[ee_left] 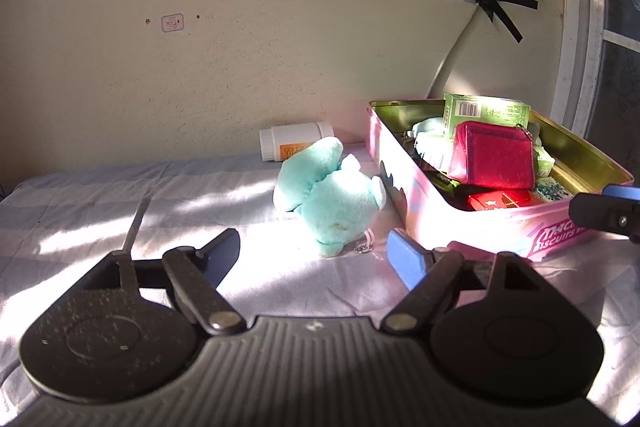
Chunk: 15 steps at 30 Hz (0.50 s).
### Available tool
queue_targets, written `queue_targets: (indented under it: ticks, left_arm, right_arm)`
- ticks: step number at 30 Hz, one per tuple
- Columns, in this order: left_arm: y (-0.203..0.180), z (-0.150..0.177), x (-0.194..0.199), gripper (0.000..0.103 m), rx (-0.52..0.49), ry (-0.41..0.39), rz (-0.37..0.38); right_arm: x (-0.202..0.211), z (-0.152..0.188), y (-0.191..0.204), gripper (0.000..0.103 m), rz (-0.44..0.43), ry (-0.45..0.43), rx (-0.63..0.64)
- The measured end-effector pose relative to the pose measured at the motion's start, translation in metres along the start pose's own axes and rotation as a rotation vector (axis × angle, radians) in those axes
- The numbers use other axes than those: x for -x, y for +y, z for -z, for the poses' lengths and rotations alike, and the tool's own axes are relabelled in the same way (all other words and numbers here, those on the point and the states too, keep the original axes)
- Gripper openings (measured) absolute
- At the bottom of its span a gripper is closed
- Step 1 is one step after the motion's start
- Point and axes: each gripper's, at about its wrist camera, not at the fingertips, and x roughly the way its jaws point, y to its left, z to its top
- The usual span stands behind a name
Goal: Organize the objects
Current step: 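Withdraw both grippers from the tin toward the teal plush toy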
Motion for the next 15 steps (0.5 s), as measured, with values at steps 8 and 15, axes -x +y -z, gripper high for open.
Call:
queue_targets:
  ticks: [8,15]
  left_arm:
    - [0.020,0.006,-0.002,0.083,0.022,0.003,-0.011]
    - [0.043,0.011,-0.010,0.084,0.054,0.017,-0.031]
  right_arm:
    - [-0.009,-0.002,0.025,0.091,-0.019,0.009,0.044]
    - [-0.021,-0.004,0.050,0.091,-0.038,0.020,0.098]
